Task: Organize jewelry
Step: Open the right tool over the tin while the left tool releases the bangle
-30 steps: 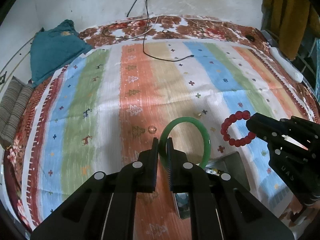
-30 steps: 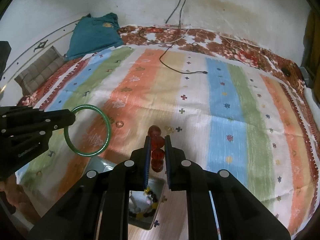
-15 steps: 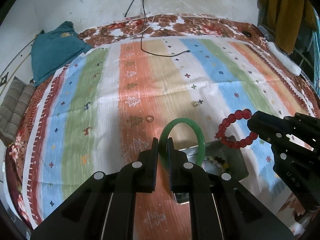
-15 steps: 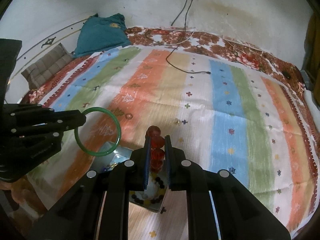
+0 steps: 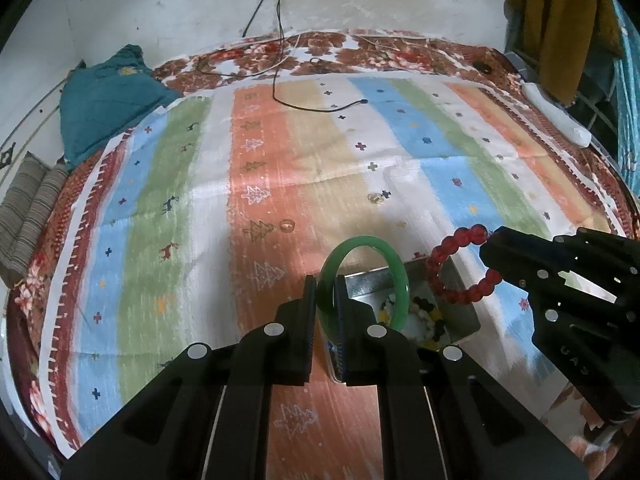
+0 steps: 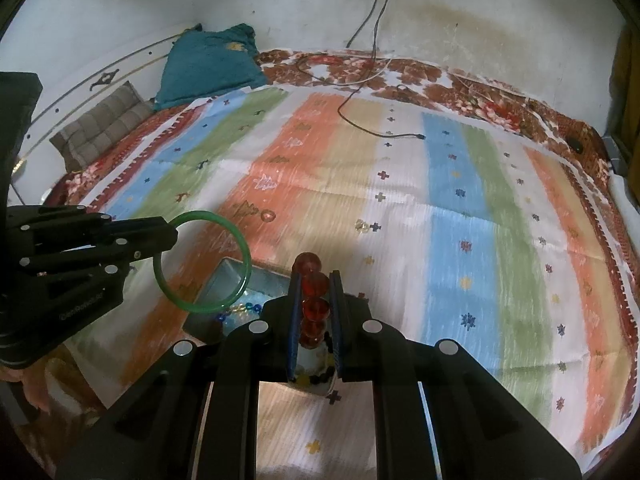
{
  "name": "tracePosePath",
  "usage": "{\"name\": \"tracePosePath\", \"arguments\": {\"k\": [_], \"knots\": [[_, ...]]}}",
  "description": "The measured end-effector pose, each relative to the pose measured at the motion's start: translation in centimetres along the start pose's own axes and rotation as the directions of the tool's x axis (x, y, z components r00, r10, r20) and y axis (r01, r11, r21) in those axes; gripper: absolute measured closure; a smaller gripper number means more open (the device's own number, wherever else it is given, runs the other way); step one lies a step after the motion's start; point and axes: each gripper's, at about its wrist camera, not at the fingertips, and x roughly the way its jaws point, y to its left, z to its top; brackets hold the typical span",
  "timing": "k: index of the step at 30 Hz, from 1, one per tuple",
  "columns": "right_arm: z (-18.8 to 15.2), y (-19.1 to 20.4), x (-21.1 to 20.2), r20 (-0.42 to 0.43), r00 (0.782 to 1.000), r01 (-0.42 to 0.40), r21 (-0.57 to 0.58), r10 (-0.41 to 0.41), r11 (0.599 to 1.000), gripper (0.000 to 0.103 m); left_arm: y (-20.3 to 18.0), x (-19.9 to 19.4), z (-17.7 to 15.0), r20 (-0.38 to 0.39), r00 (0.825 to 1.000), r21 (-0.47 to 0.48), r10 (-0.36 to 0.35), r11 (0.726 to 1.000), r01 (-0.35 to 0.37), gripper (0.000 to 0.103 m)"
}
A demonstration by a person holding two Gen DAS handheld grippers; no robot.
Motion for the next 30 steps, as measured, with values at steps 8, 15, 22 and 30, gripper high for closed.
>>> {"name": "tracePosePath", "arguments": {"k": [8, 15, 22, 30], "knots": [[-0.4, 0.3, 0.1, -0.022, 1.000, -0.018, 0.001, 0.018, 1.000, 0.089, -0.4, 0.1, -0.5, -0.019, 1.000, 0.008, -0.013, 1.000, 0.013, 0.094], [-0.4, -0.4, 0.3, -0.023, 1.000, 0.006, 0.041, -0.005, 0.999, 0.069, -0.1, 0.6, -0.5, -0.046, 0.999, -0.012, 0.012, 1.000, -0.013, 0.086], [-0.1, -1.0, 0.9, -0.050, 0.999, 0.018, 0.061, -0.015, 0.998, 0.069, 1.7, 0.5, 0.0, -0.042, 0.999, -0.085, 0.011, 0.996, -0.014, 0.076], [0.9, -1.6, 2.6, -0.092, 0.996, 0.029, 0.069, -0.022, 0.997, 0.063, 2.3, 2.1, 0.9, -0.075, 0.996, -0.097, 0.040, 0.994, -0.048, 0.066]]}}
